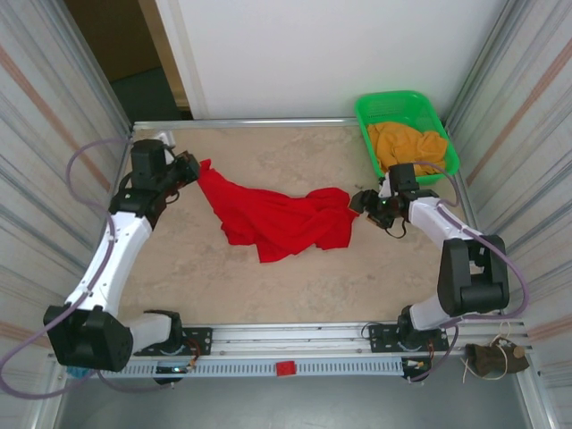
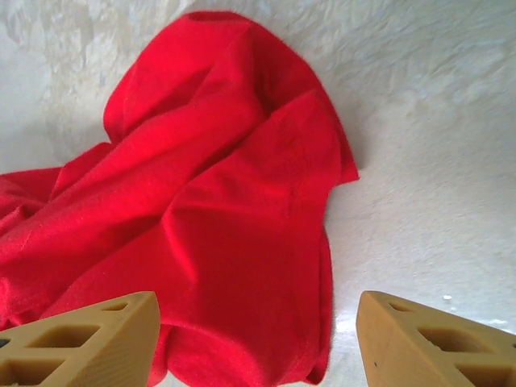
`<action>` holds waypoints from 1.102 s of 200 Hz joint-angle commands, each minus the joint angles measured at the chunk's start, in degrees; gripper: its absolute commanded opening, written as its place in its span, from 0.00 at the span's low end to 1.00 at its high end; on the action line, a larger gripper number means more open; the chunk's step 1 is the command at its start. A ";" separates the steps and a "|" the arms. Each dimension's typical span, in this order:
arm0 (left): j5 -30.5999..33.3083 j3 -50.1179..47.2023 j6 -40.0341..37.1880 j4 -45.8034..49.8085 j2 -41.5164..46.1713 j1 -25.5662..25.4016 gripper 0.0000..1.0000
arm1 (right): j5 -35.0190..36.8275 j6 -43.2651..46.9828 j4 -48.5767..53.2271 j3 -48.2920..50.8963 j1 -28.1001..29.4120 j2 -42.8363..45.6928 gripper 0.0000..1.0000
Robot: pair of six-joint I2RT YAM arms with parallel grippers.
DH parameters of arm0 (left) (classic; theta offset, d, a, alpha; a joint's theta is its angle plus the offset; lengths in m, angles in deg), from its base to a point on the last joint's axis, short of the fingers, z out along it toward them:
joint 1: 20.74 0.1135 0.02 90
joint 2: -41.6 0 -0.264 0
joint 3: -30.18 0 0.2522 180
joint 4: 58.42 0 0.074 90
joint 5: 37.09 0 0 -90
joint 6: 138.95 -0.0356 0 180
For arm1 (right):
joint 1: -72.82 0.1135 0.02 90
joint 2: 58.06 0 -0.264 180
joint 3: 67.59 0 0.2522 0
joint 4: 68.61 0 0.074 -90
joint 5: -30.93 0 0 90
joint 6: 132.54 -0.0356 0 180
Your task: Fold the inside-out t-shirt
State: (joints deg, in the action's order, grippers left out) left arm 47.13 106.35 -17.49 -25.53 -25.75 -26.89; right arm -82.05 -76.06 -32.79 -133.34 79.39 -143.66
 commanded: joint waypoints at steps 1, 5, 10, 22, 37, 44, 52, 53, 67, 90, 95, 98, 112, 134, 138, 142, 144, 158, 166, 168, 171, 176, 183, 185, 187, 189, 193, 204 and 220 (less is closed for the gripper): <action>3.33 -0.54 0.13 0.00 3.83 2.60 0.00 | -1.24 -1.63 -0.84 -0.74 1.68 -1.22 0.64; 3.43 -0.54 -0.08 0.11 4.12 2.89 0.00 | -1.03 -1.68 -1.01 -0.82 1.96 -1.49 0.64; 3.42 -0.54 -0.29 0.26 4.39 3.26 0.00 | -0.85 -1.73 -1.12 -0.96 2.31 -1.84 0.65; 2.67 -0.50 -0.61 0.52 4.60 3.93 0.00 | -0.79 -1.98 -1.61 -1.50 2.87 -3.04 0.65; 2.07 -0.36 -0.78 0.81 4.47 4.16 0.00 | -0.58 -1.95 -1.89 -2.60 3.35 -4.89 0.64; 1.74 -0.52 -0.68 0.73 4.38 4.16 0.00 | -0.62 -1.99 -1.92 -3.05 3.52 -5.67 0.64; 1.40 -0.71 -0.61 0.56 4.33 4.13 0.00 | -0.79 -2.07 -2.06 -3.36 3.63 -6.53 0.61; 1.39 -0.75 -0.61 0.55 4.29 4.18 0.00 | -0.81 -2.12 -2.13 -3.37 3.63 -6.60 0.61; 1.04 -1.13 -0.61 0.46 4.16 4.16 0.00 | -1.72 -2.42 -2.61 -3.56 3.87 -7.53 0.55; 0.18 -1.39 -0.72 0.38 4.16 4.13 0.00 | -1.83 -2.99 -3.02 -2.76 5.28 -7.14 0.46; 0.08 -1.43 -0.79 0.38 4.16 4.14 0.00 | -1.64 -3.27 -3.28 -2.19 5.72 -6.59 0.46; 0.03 -1.49 -0.84 0.38 4.16 4.15 0.00 | -1.63 -3.49 -3.48 -1.85 6.00 -6.33 0.46; 0.14 -1.65 -0.95 0.38 4.25 4.14 0.00 | -1.65 -4.45 -4.15 -0.04 7.23 -4.91 0.45; 0.09 -1.79 -1.01 0.29 4.25 4.19 0.00 | -1.74 -6.74 -6.50 3.84 8.83 -2.84 0.44; 0.09 -1.73 -1.08 0.22 4.18 4.15 0.00 | -1.57 -7.07 -6.73 4.40 9.10 -2.61 0.44; 0.08 -1.68 -1.13 0.20 4.16 4.13 0.00 | -1.29 -7.30 -6.83 4.85 9.48 -2.43 0.44; 0.09 -1.68 -1.14 0.20 4.16 4.20 0.00 | -1.21 -7.40 -6.92 5.11 9.62 -2.32 0.44; 0.18 -1.44 -1.31 0.28 3.98 4.13 0.00 | -0.66 -8.25 -7.60 6.75 10.61 -1.76 0.42; 0.18 -1.21 -1.35 0.37 3.83 4.20 0.00 | -0.65 -8.80 -8.22 7.51 11.12 -1.56 0.42; 0.14 -1.17 -1.37 0.38 3.81 4.15 0.00 | -0.66 -8.92 -8.30 7.60 11.28 -1.47 0.41; 0.23 -1.08 -1.43 0.38 3.81 4.13 0.00 | -0.66 -9.06 -8.48 7.80 11.48 -1.42 0.41; 0.16 -0.94 -1.45 0.46 3.74 4.20 0.00 | -0.66 -9.26 -8.66 8.06 11.82 -1.43 0.40; 0.20 -0.85 -1.49 0.46 3.72 4.13 0.00 | -0.66 -9.57 -8.96 8.33 12.25 -1.42 0.39; 0.17 -0.83 -1.49 0.46 3.72 4.15 0.00 | -0.73 -9.66 -9.03 8.36 12.42 -1.50 0.39; 0.16 -0.81 -1.47 0.46 3.72 4.18 0.00 | -0.74 -9.80 -9.23 8.45 12.48 -1.54 0.39; 0.24 -0.76 -1.49 0.46 3.76 4.21 0.00 | -0.75 -9.92 -9.34 8.50 12.63 -1.55 0.38; 0.31 -0.72 -1.49 0.46 3.76 4.20 0.00 | -0.75 -10.09 -9.58 8.67 12.81 -1.65 0.38; 0.28 -0.56 -1.49 0.47 3.76 4.13 0.00 | -0.89 -10.83 -10.49 8.82 13.28 -2.01 0.38; 0.19 -0.54 -1.29 0.62 3.72 4.14 0.00 | -1.87 -12.19 -12.63 8.79 13.80 -3.57 0.37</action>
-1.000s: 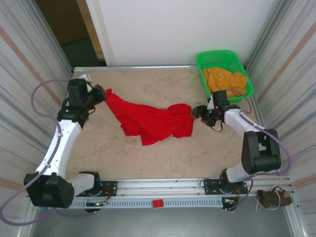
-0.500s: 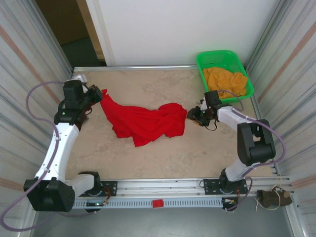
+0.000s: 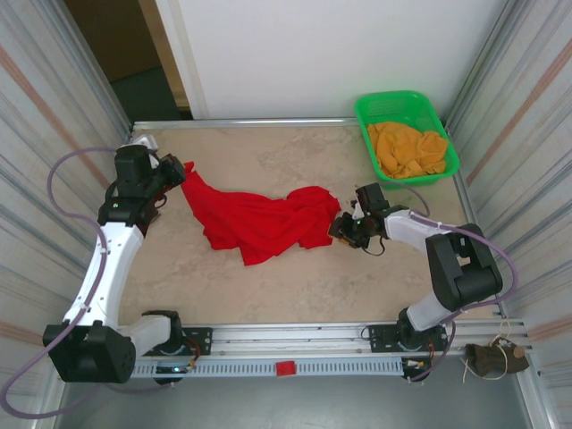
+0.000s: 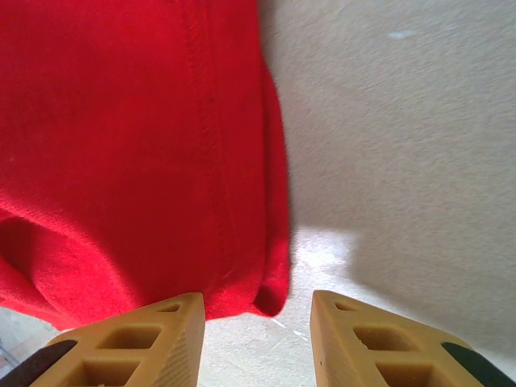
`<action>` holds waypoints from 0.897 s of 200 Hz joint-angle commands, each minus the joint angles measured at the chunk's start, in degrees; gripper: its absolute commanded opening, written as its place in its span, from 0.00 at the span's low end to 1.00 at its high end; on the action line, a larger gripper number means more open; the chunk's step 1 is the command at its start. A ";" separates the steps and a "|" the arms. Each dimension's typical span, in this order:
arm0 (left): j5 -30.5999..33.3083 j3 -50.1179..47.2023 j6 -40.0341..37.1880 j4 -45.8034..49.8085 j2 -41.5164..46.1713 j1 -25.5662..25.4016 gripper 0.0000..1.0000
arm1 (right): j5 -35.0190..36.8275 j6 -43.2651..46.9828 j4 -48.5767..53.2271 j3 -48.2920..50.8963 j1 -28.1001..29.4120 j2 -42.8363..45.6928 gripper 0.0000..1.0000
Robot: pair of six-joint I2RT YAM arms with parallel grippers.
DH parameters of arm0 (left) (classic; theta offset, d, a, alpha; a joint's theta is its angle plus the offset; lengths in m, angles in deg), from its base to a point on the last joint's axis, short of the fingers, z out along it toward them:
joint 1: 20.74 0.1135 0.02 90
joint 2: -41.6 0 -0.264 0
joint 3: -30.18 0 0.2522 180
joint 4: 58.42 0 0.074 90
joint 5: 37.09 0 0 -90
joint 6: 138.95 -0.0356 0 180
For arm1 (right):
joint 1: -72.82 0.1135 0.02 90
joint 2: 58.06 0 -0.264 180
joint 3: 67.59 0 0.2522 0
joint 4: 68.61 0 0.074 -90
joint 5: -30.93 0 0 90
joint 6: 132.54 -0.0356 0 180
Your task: Fold the inside-out t-shirt
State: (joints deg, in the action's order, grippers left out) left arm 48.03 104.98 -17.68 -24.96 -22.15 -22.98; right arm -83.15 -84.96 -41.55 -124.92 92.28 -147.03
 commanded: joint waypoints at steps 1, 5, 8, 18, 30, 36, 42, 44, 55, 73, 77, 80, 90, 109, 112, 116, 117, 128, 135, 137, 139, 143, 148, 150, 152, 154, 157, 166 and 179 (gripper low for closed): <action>-0.77 0.84 -1.11 0.06 0.11 0.22 0.00 | -0.79 -3.33 -4.05 0.35 0.92 -0.36 0.37; -0.76 0.83 -1.04 0.07 0.11 0.24 0.00 | -0.95 -3.74 -4.52 0.20 1.00 -0.91 0.37; -0.82 0.84 -1.05 0.07 0.11 0.22 0.00 | -1.05 -3.93 -4.92 0.05 1.18 -1.22 0.37; -0.76 0.72 -0.99 0.24 0.11 0.22 0.00 | -1.41 -4.49 -5.63 -0.64 1.31 -2.57 0.31; -0.74 0.75 -0.94 0.80 0.27 0.22 0.00 | -1.71 -4.78 -6.26 -1.67 1.62 -3.90 0.23; -0.70 0.75 -1.02 1.07 0.37 0.22 0.00 | -1.48 -4.72 -6.27 -2.21 1.78 -4.33 0.21; -0.74 0.83 -1.16 1.41 0.53 0.22 0.00 | -1.29 -4.42 -6.00 -2.88 1.87 -4.77 0.21; -0.70 0.84 -1.19 1.57 0.59 0.22 0.00 | -1.27 -4.36 -5.83 -3.13 1.89 -4.95 0.20; -0.68 1.22 -1.84 2.45 0.98 0.26 0.00 | -2.19 -3.94 -5.39 -4.09 1.82 -5.88 0.17; -0.80 1.86 -3.02 4.07 1.59 0.42 0.00 | -3.73 -3.77 -6.71 -3.90 1.87 -6.55 0.00; -0.94 2.04 -3.20 4.52 1.61 0.54 0.00 | -4.19 -3.67 -6.79 -3.89 1.76 -6.56 0.00; -1.12 2.13 -3.41 4.87 1.67 0.63 0.00 | -4.53 -3.58 -6.92 -3.81 1.57 -6.45 0.00; -1.83 2.78 -3.56 5.59 1.72 1.15 0.00 | -5.90 -3.31 -7.09 -3.87 0.29 -5.26 0.00; -3.49 5.62 -3.40 5.56 1.18 2.04 0.00 | -8.88 -1.97 -3.28 -7.04 -5.70 0.60 0.00; -3.55 6.51 -3.39 5.72 0.91 2.14 0.00 | -9.22 -1.63 -2.24 -8.00 -6.84 1.80 0.00; -3.69 7.90 -3.28 6.13 0.47 2.20 0.00 | -9.56 -1.08 -0.71 -9.07 -8.42 3.50 0.00; -3.71 8.33 -3.30 6.13 0.38 2.17 0.00 | -9.66 -0.95 -0.33 -9.47 -8.80 3.91 0.00; -4.27 12.61 -3.10 6.61 -1.00 2.24 0.00 | -10.90 0.25 3.99 -14.46 -13.20 8.28 0.00; -4.64 15.51 -2.40 6.51 -1.85 2.24 0.00 | -11.53 0.89 6.48 -18.12 -15.60 10.70 0.00; -4.79 16.33 -2.19 6.49 -2.05 2.24 0.00 | -11.70 1.00 7.18 -19.18 -16.54 11.24 0.00; -4.87 17.13 -1.94 6.38 -2.25 2.24 0.00 | -11.83 1.12 7.82 -20.35 -17.31 11.97 0.00; -5.03 18.66 -1.45 6.10 -2.72 2.24 0.00 | -11.98 1.40 8.94 -22.51 -18.69 13.16 0.00; -5.28 20.48 -0.66 5.69 -3.14 2.24 0.00 | -12.41 1.57 10.25 -25.65 -20.52 14.63 0.00; -5.26 21.17 -0.39 5.52 -3.25 2.24 0.00 | -12.49 1.60 10.43 -26.20 -21.05 14.89 0.00; -5.36 21.81 -0.15 5.30 -3.43 2.24 0.00 | -12.55 1.56 10.83 -27.22 -21.84 15.34 0.00; -5.28 22.54 0.22 5.03 -3.52 2.24 0.00 | -12.70 1.61 11.28 -28.24 -22.45 15.78 0.00; -5.27 23.54 0.67 4.67 -3.71 2.24 0.00 | -12.79 1.52 11.77 -29.71 -23.58 16.43 0.00; -5.33 25.99 2.13 3.28 -4.16 2.24 0.00 | -13.06 1.36 13.46 -33.86 -26.10 17.82 0.00; -5.70 29.38 3.88 2.16 -4.79 2.21 0.00 | -12.54 1.60 15.87 -38.50 -28.31 19.29 0.00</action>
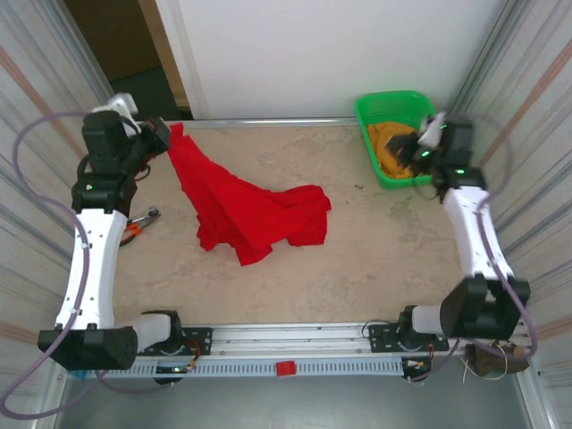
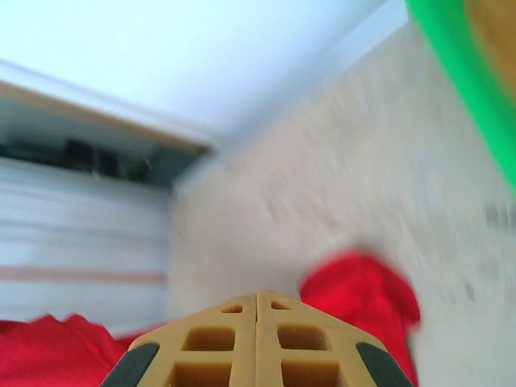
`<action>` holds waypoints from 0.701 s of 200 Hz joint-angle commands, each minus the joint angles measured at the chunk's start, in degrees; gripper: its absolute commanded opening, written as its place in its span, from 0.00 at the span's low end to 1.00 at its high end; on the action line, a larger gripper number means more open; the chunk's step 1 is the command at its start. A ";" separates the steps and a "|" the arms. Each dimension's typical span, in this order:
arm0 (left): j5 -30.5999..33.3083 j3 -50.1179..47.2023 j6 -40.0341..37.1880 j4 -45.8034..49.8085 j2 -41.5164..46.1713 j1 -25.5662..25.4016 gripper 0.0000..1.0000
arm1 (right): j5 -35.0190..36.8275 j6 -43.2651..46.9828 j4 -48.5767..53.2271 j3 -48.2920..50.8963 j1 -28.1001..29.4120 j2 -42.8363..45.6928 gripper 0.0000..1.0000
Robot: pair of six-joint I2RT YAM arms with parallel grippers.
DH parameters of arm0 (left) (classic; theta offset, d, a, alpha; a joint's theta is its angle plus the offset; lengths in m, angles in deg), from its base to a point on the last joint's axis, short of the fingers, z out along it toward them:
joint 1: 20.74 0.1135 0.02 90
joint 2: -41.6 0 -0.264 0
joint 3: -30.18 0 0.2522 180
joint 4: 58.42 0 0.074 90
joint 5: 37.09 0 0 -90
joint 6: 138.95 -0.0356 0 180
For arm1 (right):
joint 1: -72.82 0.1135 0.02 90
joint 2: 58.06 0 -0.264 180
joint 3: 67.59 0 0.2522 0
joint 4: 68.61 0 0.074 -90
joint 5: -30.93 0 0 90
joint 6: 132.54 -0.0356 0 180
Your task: Fold the inside-out t-shirt
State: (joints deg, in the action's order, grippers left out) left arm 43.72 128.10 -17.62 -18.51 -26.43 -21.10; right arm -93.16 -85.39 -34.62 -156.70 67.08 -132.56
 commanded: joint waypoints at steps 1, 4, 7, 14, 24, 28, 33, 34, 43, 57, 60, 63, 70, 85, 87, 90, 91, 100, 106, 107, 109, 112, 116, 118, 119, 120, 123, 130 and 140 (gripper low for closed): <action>-1.42 6.58 3.86 -4.32 -0.56 0.34 0.00 | -2.37 2.05 8.94 -6.86 -3.17 4.99 0.00; -1.56 7.29 4.15 -4.43 -0.73 0.31 0.00 | -1.89 1.99 8.95 -7.14 -3.22 5.39 0.00; -1.77 7.87 4.38 -4.44 -0.90 0.30 0.00 | -1.40 1.92 8.89 -7.18 -3.16 5.74 0.00; -2.37 8.92 5.05 -4.44 -1.20 0.27 0.00 | -0.64 1.40 8.61 -6.59 -2.65 6.25 0.00; -3.43 9.44 5.32 -4.45 -1.32 0.24 0.00 | -0.07 1.17 8.60 -4.47 -0.96 6.18 0.00; -3.73 9.37 5.33 -4.29 -1.37 0.19 0.00 | 0.21 1.35 8.64 -3.21 0.05 5.98 0.06; -3.89 8.91 5.27 -3.98 -1.11 0.14 0.00 | 0.74 1.60 8.85 -1.34 1.41 5.75 0.19; -3.94 8.78 5.25 -3.95 -1.08 0.12 0.00 | 0.84 1.61 8.90 -0.92 1.55 5.67 0.21; -4.06 7.06 5.02 -3.83 -0.35 0.11 0.00 | 1.74 1.29 8.20 3.64 4.17 5.43 0.31; -3.26 2.65 4.17 -3.90 1.55 0.10 0.00 | 3.86 -0.07 4.15 11.82 9.83 5.26 0.43; -2.97 1.60 3.88 -3.91 1.94 0.14 0.00 | 4.38 -0.22 3.71 12.87 10.74 5.14 0.44; -2.72 0.54 3.64 -3.92 2.40 0.10 0.00 | 5.17 -0.43 3.03 14.32 12.21 4.81 0.45; -2.05 -1.73 2.85 -3.68 3.35 0.11 0.00 | 6.60 -0.63 1.75 16.99 15.55 3.76 0.46; -0.07 -6.48 0.76 -2.78 5.31 0.10 0.00 | 10.09 -1.66 -1.74 21.23 22.92 0.11 0.50; 0.44 -7.11 0.51 -2.62 5.57 0.10 0.00 | 10.51 -1.83 -2.56 21.75 24.42 -1.04 0.50; 0.94 -8.02 0.11 -2.41 5.91 0.12 0.00 | 10.79 -2.00 -2.98 22.03 25.26 -1.82 0.50; 1.20 -8.34 -0.01 -2.37 5.99 0.11 0.00 | 10.92 -2.08 -3.21 22.15 25.74 -2.29 0.50; 3.75 -10.87 -0.92 -1.36 7.09 0.10 0.00 | 12.48 -2.56 -5.01 22.24 29.72 -6.65 0.51; 5.63 -12.66 -1.16 -0.77 7.71 0.12 0.00 | 12.90 -2.59 -5.68 21.78 31.54 -8.82 0.51; 5.96 -12.95 -1.17 -0.76 7.85 0.11 0.00 | 12.95 -2.63 -5.79 21.63 31.82 -9.39 0.52; 6.52 -13.53 -1.42 -0.62 8.14 0.10 0.00 | 13.04 -2.59 -6.09 21.01 32.71 -10.99 0.52; 7.27 -14.36 -1.67 -0.52 8.52 0.10 0.00 | 13.09 -2.59 -6.15 20.63 33.27 -11.96 0.52; 8.36 -15.37 -1.87 -0.31 9.03 0.14 0.00 | 13.08 -2.59 -6.32 19.70 34.26 -13.95 0.53; 8.81 -15.88 -1.88 -0.20 9.29 0.11 0.00 | 13.15 -2.59 -6.40 19.18 34.75 -14.92 0.53; 8.91 -16.14 -1.89 -0.21 9.39 0.10 0.00 | 13.20 -2.54 -6.46 18.92 34.97 -15.38 0.53; 9.18 -16.40 -1.89 -0.22 9.53 0.14 0.00 | 13.23 -2.51 -6.46 18.66 35.16 -15.88 0.53; 9.99 -17.23 -1.91 -0.08 9.91 0.18 0.00 | 13.44 -2.44 -6.61 17.87 35.85 -17.17 0.53; 11.18 -18.87 -2.00 -0.02 10.76 0.26 0.00 | 13.53 -2.37 -6.72 15.94 37.20 -20.20 0.53; 12.35 -20.62 -2.47 -0.06 11.64 0.27 0.00 | 13.46 -2.33 -6.65 13.08 38.87 -24.06 0.54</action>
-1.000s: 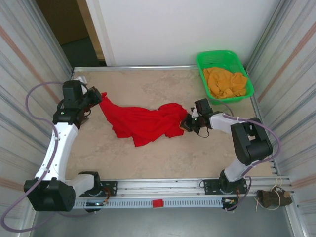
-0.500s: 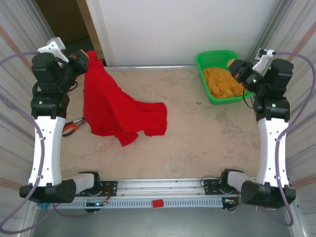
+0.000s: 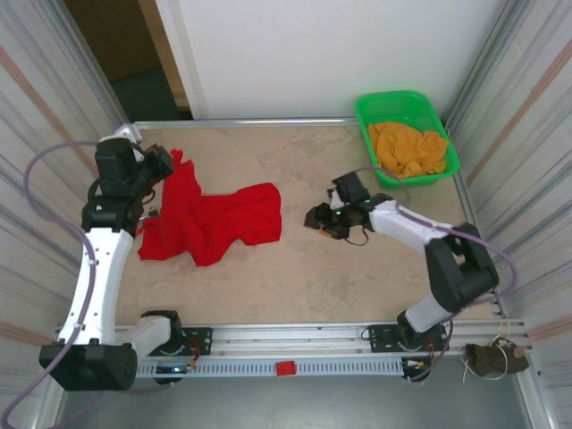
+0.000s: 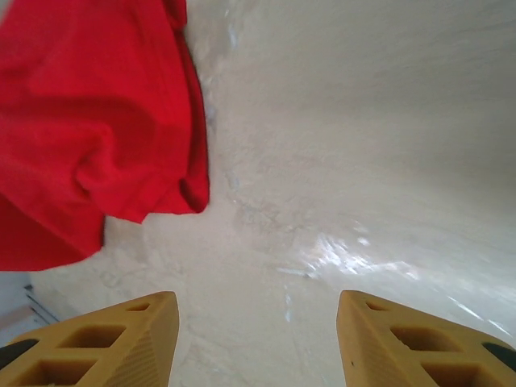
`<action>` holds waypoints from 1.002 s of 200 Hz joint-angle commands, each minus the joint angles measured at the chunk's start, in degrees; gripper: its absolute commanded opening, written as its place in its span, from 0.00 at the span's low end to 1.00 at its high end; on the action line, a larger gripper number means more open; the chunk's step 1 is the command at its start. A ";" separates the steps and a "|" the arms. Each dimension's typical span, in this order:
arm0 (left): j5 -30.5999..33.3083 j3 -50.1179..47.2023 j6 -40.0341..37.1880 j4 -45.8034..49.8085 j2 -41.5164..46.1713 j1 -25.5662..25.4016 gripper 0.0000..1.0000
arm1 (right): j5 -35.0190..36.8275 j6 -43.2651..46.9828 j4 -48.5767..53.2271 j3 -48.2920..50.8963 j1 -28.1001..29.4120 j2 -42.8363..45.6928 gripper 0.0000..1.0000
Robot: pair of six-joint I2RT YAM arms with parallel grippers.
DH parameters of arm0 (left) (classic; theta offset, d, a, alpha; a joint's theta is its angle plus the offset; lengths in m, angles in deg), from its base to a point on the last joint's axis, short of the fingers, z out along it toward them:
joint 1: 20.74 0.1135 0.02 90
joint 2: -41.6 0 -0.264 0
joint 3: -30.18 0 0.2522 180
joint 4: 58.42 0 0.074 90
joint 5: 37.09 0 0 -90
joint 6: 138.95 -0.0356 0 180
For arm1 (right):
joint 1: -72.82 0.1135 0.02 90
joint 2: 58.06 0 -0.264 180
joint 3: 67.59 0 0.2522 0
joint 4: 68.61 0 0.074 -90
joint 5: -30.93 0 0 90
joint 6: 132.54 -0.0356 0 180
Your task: Fold the inside-out t-shirt
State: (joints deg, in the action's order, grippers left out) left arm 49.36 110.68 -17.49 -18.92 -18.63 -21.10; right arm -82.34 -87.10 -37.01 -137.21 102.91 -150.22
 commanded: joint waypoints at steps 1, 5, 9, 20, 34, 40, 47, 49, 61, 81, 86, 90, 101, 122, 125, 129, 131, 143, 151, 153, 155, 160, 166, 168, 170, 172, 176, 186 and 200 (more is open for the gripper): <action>6.80 -3.38 -2.62 0.40 3.95 0.27 0.00 | 2.62 -0.62 -4.24 -6.66 3.18 -6.78 0.54; 7.10 -3.85 -2.62 0.57 4.15 0.35 0.00 | 2.64 -0.69 -4.12 -7.66 3.72 -8.14 0.54; 7.26 -4.27 -2.55 0.65 4.44 0.36 0.00 | 2.71 -0.77 -4.05 -8.62 4.24 -9.47 0.54; 7.17 -5.22 -2.66 0.76 4.97 0.38 0.00 | 2.91 -1.32 -3.96 -10.85 5.41 -12.35 0.54; 6.57 -5.98 -2.39 0.53 5.51 0.40 0.00 | 2.66 -2.46 -4.63 -12.71 6.60 -15.24 0.54; 6.21 -6.22 -2.37 0.30 5.64 0.36 0.00 | 2.66 -2.89 -4.79 -13.23 7.05 -16.43 0.54; 5.81 -6.45 -2.13 0.17 5.69 0.37 0.00 | 2.74 -3.54 -5.06 -13.80 7.49 -17.43 0.54; 5.83 -6.45 -2.05 0.12 5.72 0.38 0.00 | 2.75 -3.66 -5.20 -13.90 7.63 -17.66 0.54; 5.32 -6.54 -1.96 0.12 5.82 0.37 0.00 | 2.53 -4.59 -5.98 -14.53 8.33 -19.12 0.54; 4.90 -6.45 -1.97 0.05 6.15 0.36 0.00 | 2.62 -5.56 -6.49 -15.58 9.12 -21.17 0.53; 4.81 -6.45 -1.94 -0.05 6.26 0.38 0.00 | 2.53 -5.78 -6.87 -15.81 9.20 -21.67 0.53; 4.67 -6.45 -2.02 -0.02 6.25 0.37 0.00 | 2.42 -6.02 -7.09 -16.00 9.35 -22.01 0.53; 4.47 -6.37 -2.04 -0.08 6.33 0.37 0.00 | 2.21 -6.31 -7.21 -16.91 9.55 -23.05 0.52; 4.17 -6.49 -2.07 -0.25 6.29 0.36 0.00 | 1.94 -6.33 -7.10 -18.29 9.73 -24.48 0.49; 4.10 -6.55 -2.07 -0.30 6.32 0.36 0.00 | 1.87 -6.34 -7.09 -18.40 9.73 -24.60 0.48; 4.06 -6.61 -1.96 -0.27 6.28 0.36 0.00 | 1.84 -6.33 -6.97 -18.69 9.78 -24.77 0.47; 4.03 -6.62 -2.01 -0.36 6.29 0.43 0.00 | 1.76 -6.33 -6.95 -18.74 9.81 -24.88 0.47; 3.67 -6.84 -1.82 -0.56 6.25 0.37 0.00 | 1.68 -6.33 -6.86 -19.20 9.79 -25.22 0.43; 3.53 -6.99 -1.64 -0.73 6.14 0.37 0.00 | 1.62 -6.42 -6.90 -19.20 9.73 -25.29 0.41; 3.55 -6.98 -1.59 -0.74 6.17 0.41 0.00 | 1.64 -6.42 -6.98 -19.23 9.75 -25.27 0.41; 3.42 -7.04 -1.65 -0.79 6.13 0.37 0.00 | 1.64 -6.42 -6.96 -19.27 9.78 -25.26 0.41; 3.31 -7.14 -1.66 -0.84 6.15 0.40 0.00 | 1.69 -6.47 -7.03 -19.29 9.81 -25.26 0.40; 3.24 -7.28 -1.53 -0.95 6.17 0.41 0.00 | 1.56 -6.51 -7.04 -19.38 9.74 -25.36 0.37; 3.25 -7.31 -1.52 -0.97 6.15 0.37 0.00 | 1.56 -6.51 -7.04 -19.38 9.75 -25.35 0.37; 3.21 -7.37 -1.52 -0.96 6.17 0.36 0.00 | 1.58 -6.51 -7.04 -19.38 9.73 -25.44 0.35; 3.25 -7.40 -1.50 -1.02 6.17 0.38 0.00 | 1.56 -6.51 -7.04 -19.38 9.77 -25.46 0.34; 3.27 -7.47 -1.49 -1.08 6.17 0.36 0.00 | 1.51 -6.51 -7.04 -19.43 9.78 -25.44 0.32; 3.09 -7.55 -1.55 -1.17 6.09 0.36 0.00 | 1.23 -6.42 -7.07 -19.43 9.64 -25.28 0.25; 2.96 -7.50 -1.57 -1.08 6.07 0.37 0.00 | 0.85 -6.12 -6.99 -18.95 9.25 -24.45 0.10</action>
State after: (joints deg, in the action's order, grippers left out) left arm 52.97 103.93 -18.73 -17.92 -13.56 -21.10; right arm -80.48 -93.39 -44.35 -155.09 112.24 -174.35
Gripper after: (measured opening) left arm 0.047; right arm 0.196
